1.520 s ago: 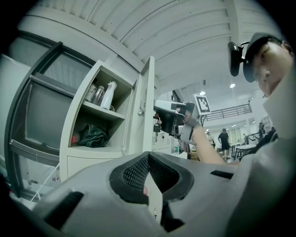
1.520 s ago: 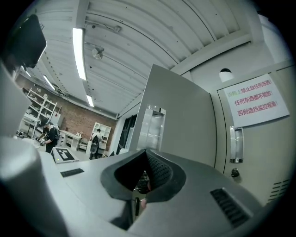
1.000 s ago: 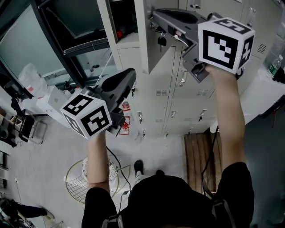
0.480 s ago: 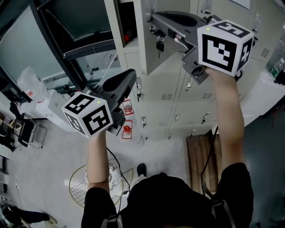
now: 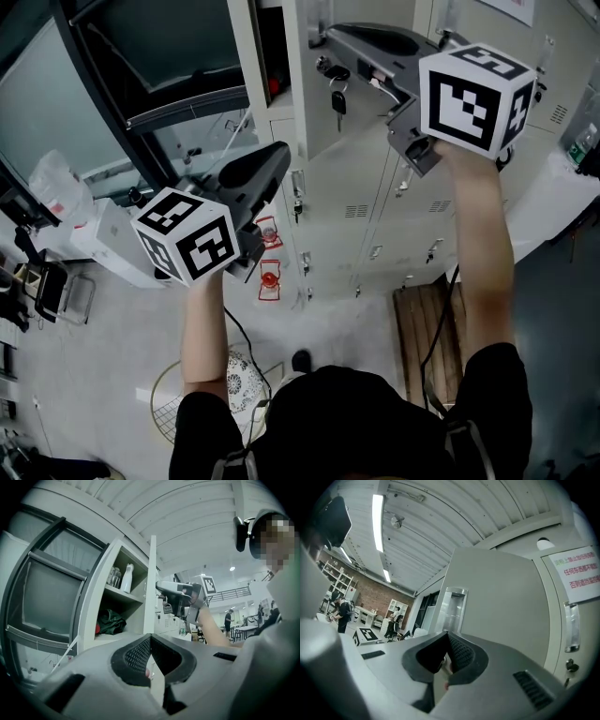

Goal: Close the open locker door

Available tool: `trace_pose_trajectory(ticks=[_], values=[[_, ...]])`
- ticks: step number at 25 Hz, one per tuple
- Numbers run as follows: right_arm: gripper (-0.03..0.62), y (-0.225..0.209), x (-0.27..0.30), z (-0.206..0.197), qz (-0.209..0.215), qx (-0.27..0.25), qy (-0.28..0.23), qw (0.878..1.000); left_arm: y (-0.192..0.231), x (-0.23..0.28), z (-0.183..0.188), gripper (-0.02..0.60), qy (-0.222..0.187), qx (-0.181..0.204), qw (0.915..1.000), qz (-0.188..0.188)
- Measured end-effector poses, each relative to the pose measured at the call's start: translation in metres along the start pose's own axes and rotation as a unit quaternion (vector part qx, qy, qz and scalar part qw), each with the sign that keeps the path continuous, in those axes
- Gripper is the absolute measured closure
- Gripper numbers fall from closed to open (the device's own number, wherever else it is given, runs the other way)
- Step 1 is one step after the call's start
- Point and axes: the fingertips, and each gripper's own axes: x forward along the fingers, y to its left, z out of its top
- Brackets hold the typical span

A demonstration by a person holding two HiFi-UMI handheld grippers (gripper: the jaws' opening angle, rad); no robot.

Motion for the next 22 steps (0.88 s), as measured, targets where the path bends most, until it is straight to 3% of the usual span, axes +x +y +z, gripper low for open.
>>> trace_pose_trajectory(ticks=[22], values=[[0.589,-0.019,0.056,-0.007,-0.077,-0.01,0.024,0.997,0.065,0.008,-0.004,0.565,0.006,-0.011,0.9981,-0.061]])
